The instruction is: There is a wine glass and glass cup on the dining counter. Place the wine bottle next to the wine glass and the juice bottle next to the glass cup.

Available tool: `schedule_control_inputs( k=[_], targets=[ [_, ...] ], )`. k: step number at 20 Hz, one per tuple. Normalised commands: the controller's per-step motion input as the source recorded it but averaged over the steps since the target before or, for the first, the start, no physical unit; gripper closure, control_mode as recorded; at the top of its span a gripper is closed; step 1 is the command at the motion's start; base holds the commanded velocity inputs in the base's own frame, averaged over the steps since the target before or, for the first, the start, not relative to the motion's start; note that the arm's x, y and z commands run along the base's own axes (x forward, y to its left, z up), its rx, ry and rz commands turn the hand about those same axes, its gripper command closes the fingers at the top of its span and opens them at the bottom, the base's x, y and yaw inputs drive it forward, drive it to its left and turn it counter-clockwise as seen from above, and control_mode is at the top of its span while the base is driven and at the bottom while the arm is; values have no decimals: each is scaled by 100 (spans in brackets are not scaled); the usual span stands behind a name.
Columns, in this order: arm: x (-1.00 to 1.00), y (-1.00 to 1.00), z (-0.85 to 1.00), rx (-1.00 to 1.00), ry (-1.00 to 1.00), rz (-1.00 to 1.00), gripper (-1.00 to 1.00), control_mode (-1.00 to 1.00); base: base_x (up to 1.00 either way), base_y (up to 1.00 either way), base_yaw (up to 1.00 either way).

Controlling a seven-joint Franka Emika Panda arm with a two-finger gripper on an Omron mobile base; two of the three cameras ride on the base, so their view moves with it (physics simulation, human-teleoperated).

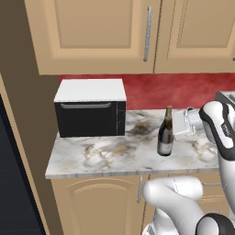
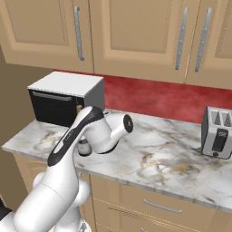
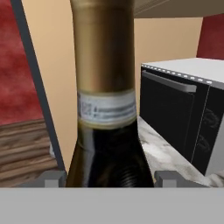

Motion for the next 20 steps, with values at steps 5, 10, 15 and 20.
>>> schedule_control_inputs(
  k=[5, 10, 15, 20],
  targets=[
    [0, 0, 0, 0, 0, 0, 100, -100, 0, 0, 0],
    [0, 0, 0, 0, 0, 0, 100, 100, 0, 0, 0],
    [0, 0, 0, 0, 0, 0, 100, 100, -14, 5, 0],
    [0, 0, 0, 0, 0, 0, 100, 100, -42, 14, 0]
  ],
)
